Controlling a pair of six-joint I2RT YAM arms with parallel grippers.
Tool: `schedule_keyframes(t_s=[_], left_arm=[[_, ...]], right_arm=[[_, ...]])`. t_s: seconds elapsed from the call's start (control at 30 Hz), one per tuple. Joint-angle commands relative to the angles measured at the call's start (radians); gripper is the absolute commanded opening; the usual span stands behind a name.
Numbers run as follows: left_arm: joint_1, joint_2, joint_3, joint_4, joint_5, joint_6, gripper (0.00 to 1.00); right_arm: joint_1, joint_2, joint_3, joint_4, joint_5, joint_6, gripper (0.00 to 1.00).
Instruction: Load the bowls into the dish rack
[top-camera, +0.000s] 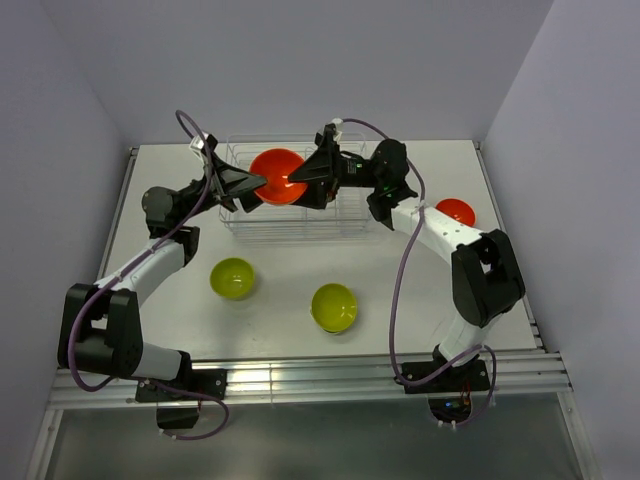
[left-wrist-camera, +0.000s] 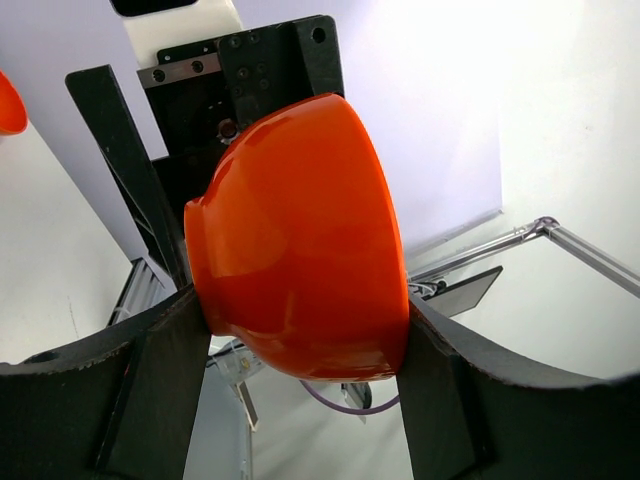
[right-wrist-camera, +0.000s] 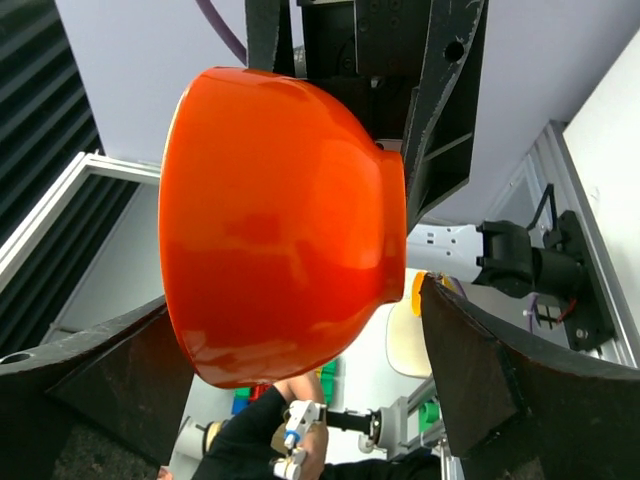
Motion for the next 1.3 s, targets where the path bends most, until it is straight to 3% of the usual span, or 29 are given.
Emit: schedule_keyframes(t_s=[0.0,0.2,0.4,0.77,1.27], left_arm=[[0.013,-0.018,0.013,0.085,-0.030,-0.020,0.00],[0.016,-0.018,0.007,0.088,-0.030,-0.028,0.00],[0.016,-0.025,0.004,0.088,-0.027,-0.032,0.00],[0.016,-0.035,-0.008,0.091,-0.027,-0.037,0.00],[0.016,-0.031,-0.013,0.102,-0.031,-0.037,0.00]], right_arm=[[0.005,0.006,-0.002,0.186,0.024,0.077,0.89],[0.004,0.002,-0.005,0.173,0.030,0.043,0.85],[0.001,-0.007,0.026,0.053,0.044,-0.066,0.87],[-0.005,0.002,0.024,0.098,0.076,-0.047,0.90],[-0.019,0.002,0.009,0.141,0.093,-0.009,0.75]])
